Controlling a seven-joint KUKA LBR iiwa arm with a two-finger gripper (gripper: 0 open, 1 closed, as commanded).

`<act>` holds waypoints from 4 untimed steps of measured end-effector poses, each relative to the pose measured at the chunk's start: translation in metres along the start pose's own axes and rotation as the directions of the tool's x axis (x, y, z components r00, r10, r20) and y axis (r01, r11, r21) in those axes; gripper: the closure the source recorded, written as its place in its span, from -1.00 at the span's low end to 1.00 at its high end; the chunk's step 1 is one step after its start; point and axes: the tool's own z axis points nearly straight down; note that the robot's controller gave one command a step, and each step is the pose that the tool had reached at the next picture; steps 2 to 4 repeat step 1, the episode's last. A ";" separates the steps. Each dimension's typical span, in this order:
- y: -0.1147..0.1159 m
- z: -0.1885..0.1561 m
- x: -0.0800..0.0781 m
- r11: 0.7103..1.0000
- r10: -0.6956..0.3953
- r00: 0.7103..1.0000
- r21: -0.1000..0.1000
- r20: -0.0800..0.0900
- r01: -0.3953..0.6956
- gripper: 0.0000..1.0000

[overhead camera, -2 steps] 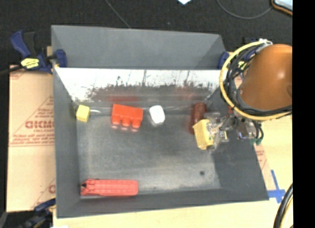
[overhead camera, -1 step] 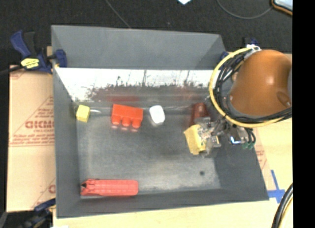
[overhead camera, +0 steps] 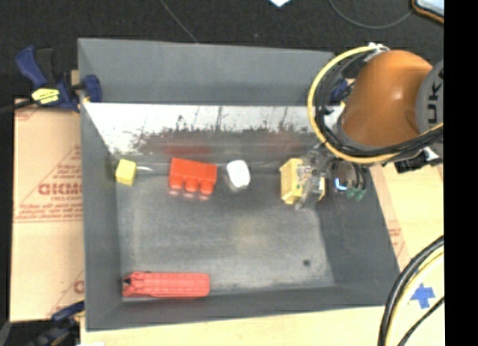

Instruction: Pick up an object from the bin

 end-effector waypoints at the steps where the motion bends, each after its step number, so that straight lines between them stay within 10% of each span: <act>1: -0.007 0.043 0.029 0.990 -0.144 0.990 -0.004 -0.016 0.144 1.00; 4: -0.007 0.043 0.029 0.990 -0.144 0.990 -0.004 -0.016 0.144 1.00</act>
Offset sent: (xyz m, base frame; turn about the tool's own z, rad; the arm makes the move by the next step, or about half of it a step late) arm 0.0067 -0.0068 -0.0293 -0.0426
